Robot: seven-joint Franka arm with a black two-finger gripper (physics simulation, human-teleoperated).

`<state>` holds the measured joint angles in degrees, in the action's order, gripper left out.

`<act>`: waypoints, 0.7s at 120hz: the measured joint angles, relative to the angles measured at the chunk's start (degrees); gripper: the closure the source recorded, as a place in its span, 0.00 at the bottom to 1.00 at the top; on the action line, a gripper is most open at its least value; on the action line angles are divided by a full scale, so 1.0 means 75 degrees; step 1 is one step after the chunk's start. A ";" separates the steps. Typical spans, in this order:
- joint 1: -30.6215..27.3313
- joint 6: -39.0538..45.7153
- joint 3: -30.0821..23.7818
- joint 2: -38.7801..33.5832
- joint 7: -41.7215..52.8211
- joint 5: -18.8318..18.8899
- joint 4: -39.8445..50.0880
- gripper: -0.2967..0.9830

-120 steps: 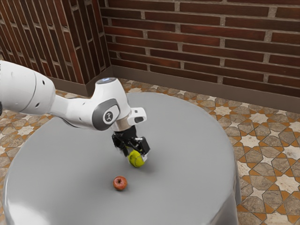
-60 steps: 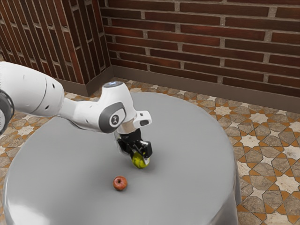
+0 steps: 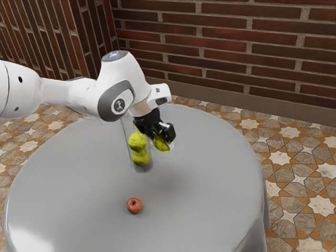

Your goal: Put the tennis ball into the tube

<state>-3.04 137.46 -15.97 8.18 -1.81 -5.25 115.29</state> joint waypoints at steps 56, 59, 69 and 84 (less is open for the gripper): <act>-0.0363 -0.0174 0.0077 -0.1608 0.0009 0.0066 -0.0541 0.50; -0.0437 -0.0207 0.0076 -0.1631 0.0019 0.0067 -0.0533 0.50; -0.0600 -0.0292 0.0070 -0.1570 0.0052 0.0069 -0.0519 0.49; -0.0513 -0.0368 0.0227 -0.1352 0.0136 0.0072 -0.0608 0.50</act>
<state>-6.89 134.70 -14.27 -1.96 -0.79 -4.72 110.74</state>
